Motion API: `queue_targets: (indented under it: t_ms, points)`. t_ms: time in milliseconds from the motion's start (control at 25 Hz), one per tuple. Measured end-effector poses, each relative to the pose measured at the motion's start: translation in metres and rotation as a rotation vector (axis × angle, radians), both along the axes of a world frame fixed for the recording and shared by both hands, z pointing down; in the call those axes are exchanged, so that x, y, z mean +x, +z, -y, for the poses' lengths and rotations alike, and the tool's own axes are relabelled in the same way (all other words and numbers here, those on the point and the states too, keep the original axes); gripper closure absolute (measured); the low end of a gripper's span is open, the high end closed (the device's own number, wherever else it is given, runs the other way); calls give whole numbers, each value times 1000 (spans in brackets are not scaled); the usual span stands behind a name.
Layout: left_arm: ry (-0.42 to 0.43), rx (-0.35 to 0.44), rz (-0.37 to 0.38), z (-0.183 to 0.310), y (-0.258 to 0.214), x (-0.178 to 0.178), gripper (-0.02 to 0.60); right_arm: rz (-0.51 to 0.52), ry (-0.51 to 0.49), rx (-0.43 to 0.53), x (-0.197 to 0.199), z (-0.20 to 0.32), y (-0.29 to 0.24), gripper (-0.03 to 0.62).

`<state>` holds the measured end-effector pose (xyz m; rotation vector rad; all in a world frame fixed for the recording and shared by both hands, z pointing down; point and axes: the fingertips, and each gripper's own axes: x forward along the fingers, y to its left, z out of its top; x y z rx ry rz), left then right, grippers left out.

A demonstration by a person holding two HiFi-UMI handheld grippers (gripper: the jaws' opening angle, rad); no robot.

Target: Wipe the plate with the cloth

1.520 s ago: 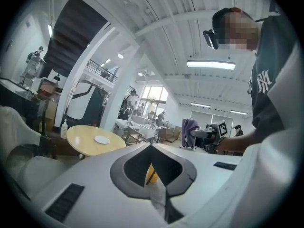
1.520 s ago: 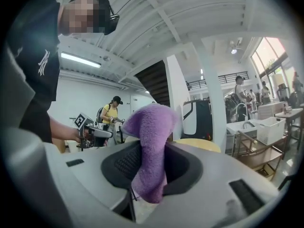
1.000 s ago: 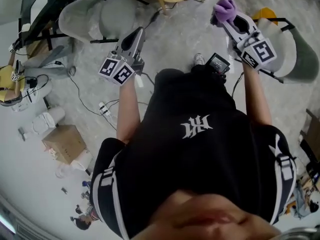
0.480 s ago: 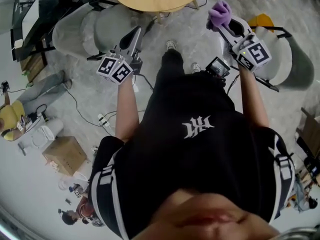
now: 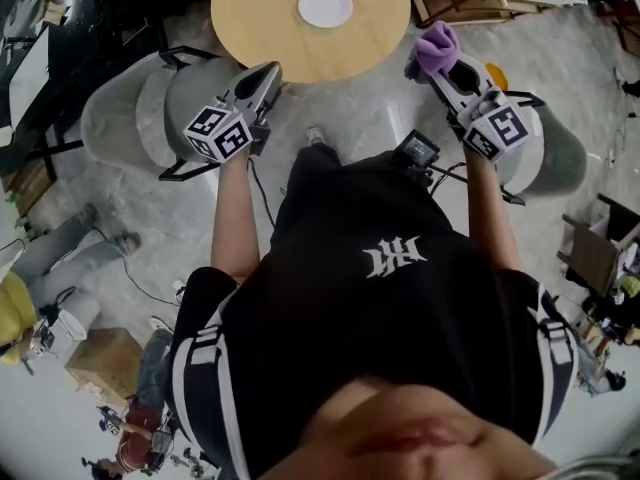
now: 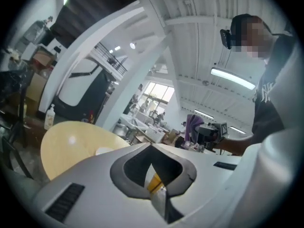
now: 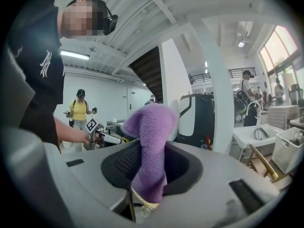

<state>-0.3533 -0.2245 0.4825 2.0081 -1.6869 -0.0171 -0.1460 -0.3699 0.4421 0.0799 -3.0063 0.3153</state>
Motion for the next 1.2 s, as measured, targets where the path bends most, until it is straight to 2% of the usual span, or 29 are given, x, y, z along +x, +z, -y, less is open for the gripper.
queue_targets:
  t_ms: [80, 160, 240, 320, 440, 720, 960, 1200]
  points:
    - [52, -89, -10, -8, 23, 27, 575, -16, 5, -33, 23, -10, 8, 480]
    - [63, -153, -25, -20, 31, 45, 575, -52, -22, -74, 35, -22, 12, 480]
    - [50, -137, -69, -22, 25, 54, 575, -89, -46, -72, 38, -24, 4, 480]
    - [31, -69, -104, -11, 16, 51, 575, -101, -46, -30, 35, -17, -12, 480]
    - [15, -20, -115, -10, 6, 45, 575, -84, -43, 13, 29, -18, -26, 480]
    - [10, -89, -43, -55, 0, 59, 575, -14, -53, -1, 42, -62, 0, 480]
    - [-65, -126, -18, -48, 7, 87, 575, 30, -154, 28, 43, -37, 9, 480]
    - [-129, -133, 19, -24, -1, 86, 574, 71, -241, -13, 29, -1, 16, 480]
